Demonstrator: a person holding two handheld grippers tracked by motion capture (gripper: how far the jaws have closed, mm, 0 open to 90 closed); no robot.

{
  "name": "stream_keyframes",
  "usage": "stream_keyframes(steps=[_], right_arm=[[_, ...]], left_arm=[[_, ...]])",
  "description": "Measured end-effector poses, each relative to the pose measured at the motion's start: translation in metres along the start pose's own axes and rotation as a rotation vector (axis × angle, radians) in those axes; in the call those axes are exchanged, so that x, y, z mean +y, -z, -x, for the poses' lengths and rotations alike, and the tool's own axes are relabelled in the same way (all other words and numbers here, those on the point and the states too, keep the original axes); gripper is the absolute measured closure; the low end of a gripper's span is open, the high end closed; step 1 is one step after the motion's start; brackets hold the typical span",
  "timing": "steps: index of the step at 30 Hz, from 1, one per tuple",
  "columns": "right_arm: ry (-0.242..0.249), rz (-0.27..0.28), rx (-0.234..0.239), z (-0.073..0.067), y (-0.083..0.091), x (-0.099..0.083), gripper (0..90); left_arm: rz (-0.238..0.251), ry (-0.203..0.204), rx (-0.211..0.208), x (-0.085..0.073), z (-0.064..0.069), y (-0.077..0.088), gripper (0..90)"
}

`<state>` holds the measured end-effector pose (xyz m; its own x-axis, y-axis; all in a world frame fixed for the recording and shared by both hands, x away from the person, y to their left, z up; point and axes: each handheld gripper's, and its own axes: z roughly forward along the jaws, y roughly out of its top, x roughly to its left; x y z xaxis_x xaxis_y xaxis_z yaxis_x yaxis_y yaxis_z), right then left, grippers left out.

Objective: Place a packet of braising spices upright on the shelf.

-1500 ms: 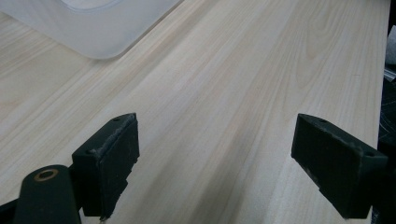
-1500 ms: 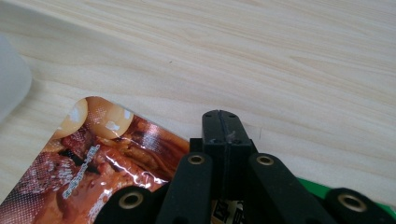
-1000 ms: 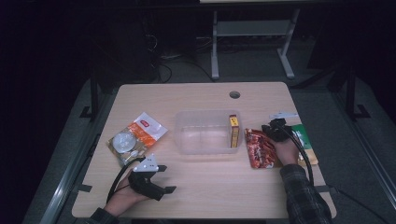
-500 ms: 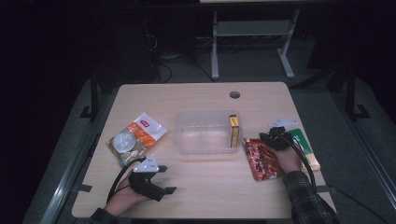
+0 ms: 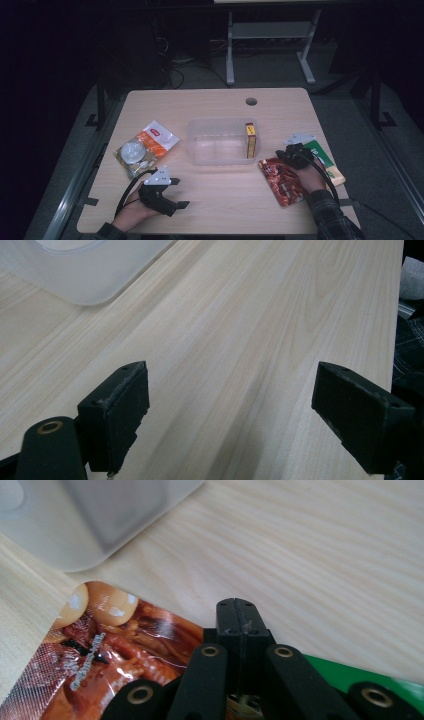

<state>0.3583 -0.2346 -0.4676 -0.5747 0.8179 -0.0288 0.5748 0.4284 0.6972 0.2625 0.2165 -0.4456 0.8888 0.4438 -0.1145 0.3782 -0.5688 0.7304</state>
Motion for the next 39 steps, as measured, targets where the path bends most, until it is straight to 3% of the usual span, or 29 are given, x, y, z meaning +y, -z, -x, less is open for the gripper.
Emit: stream_keyframes(steps=[7,12,19,23,30,39], right_arm=[[-0.061,0.006,-0.061,0.022,0.024,-0.008,90.0],[-0.123,-0.021,-0.137,0.047,0.044,-0.029,90.0],[-0.209,-0.038,-0.201,0.067,0.065,-0.053,90.0],[-0.23,-0.055,-0.235,0.075,0.072,-0.064,90.0],[-0.251,-0.06,-0.242,0.084,0.07,-0.069,90.0],[-0.239,-0.082,-0.221,0.081,0.066,-0.069,90.0]], left_arm=[[-0.001,0.0,-0.005,0.001,-0.001,0.0,14.8],[0.005,-0.011,-0.017,0.006,-0.001,-0.005,14.9],[-0.011,-0.053,-0.048,0.014,-0.004,-0.015,14.9],[-0.012,-0.049,-0.06,0.017,-0.003,-0.019,14.9],[-0.021,-0.069,-0.072,0.019,-0.002,-0.023,14.9],[-0.021,-0.071,-0.068,0.018,-0.003,-0.021,14.9]])
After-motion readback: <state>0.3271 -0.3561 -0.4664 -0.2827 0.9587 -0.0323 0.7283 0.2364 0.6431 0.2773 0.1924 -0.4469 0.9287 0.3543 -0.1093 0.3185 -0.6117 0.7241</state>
